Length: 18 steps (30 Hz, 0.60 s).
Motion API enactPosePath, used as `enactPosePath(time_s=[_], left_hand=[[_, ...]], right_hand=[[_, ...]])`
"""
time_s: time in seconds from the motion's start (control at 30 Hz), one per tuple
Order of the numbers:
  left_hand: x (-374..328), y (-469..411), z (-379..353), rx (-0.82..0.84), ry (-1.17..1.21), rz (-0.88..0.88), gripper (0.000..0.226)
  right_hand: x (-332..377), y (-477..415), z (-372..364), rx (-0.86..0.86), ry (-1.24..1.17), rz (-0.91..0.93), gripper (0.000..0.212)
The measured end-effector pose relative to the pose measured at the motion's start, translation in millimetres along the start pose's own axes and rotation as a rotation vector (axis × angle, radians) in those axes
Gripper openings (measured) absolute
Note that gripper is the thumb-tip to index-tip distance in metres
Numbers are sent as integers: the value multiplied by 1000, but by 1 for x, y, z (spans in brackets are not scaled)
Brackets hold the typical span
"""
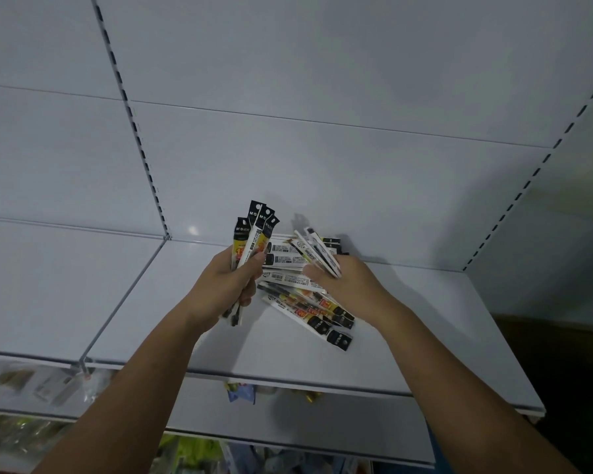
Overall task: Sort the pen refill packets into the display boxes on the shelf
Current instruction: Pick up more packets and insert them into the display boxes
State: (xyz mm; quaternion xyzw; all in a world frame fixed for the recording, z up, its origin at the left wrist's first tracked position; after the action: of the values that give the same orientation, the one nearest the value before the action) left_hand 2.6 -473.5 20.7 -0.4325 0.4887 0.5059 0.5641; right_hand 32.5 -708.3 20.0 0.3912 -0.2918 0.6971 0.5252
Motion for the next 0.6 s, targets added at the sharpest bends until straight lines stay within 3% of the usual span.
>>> enactPosePath(time_s=[0.1, 0.3, 0.6], left_hand=[[-7, 5, -7, -4, 50, 26, 31], [-14, 28, -3, -125, 26, 21, 49], [-14, 98, 47, -481, -5, 42, 25]], right_hand=[[12, 5, -1, 56, -105, -23, 25], [40, 9, -19, 192, -354, -66, 34], [85, -2, -114, 312, -665, -52, 25]])
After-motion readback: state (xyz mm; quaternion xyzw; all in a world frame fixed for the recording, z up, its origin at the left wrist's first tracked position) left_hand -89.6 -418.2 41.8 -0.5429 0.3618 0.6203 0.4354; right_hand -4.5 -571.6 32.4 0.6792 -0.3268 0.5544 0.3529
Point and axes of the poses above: each hand's wrist, its own y-axis away from the middle knuckle, its own z-axis out of the back of the hand, x = y × z, the point moved 3 cm from there along -y, towards the middle knuckle, and after that the axes turned 6 degrees about -y, right-handed, at the moved point
